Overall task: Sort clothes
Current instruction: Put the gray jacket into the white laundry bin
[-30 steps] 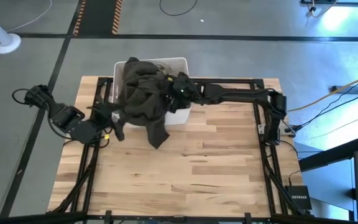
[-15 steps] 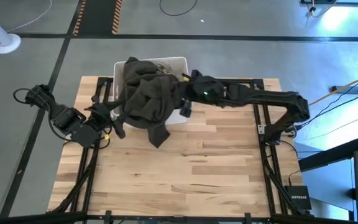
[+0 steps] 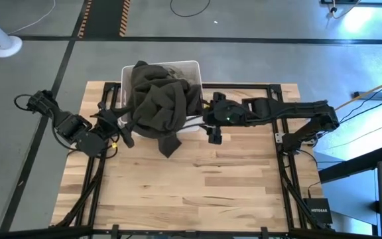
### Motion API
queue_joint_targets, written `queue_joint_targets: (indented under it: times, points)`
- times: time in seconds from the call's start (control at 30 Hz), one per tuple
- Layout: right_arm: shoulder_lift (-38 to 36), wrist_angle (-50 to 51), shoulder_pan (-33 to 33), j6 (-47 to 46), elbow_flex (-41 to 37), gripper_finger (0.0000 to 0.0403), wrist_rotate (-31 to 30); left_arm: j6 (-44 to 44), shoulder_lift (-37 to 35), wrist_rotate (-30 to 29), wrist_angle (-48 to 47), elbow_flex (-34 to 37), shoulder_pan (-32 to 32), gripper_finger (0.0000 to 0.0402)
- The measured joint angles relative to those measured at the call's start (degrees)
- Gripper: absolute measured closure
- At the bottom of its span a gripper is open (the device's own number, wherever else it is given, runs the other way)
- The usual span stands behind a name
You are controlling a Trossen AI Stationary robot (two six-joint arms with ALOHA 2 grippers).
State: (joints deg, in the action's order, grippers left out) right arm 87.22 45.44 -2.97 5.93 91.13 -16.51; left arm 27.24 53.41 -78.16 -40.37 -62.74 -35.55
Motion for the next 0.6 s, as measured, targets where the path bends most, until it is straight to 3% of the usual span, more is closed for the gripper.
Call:
queue_joint_targets:
  times: [0.33, 0.6]
  points:
    - [-0.91, 13.86, -1.05, -6.83, 0.00, 0.0123, -1.26, 0.15, 0.00, 0.16, -0.10, 0.00, 0.00, 0.0196]
    - [-0.94, 20.70, -8.87, -12.63, 0.00, 0.0123, -0.66, 0.37, 0.00, 0.18, -0.14, 0.00, 0.01, 0.0196]
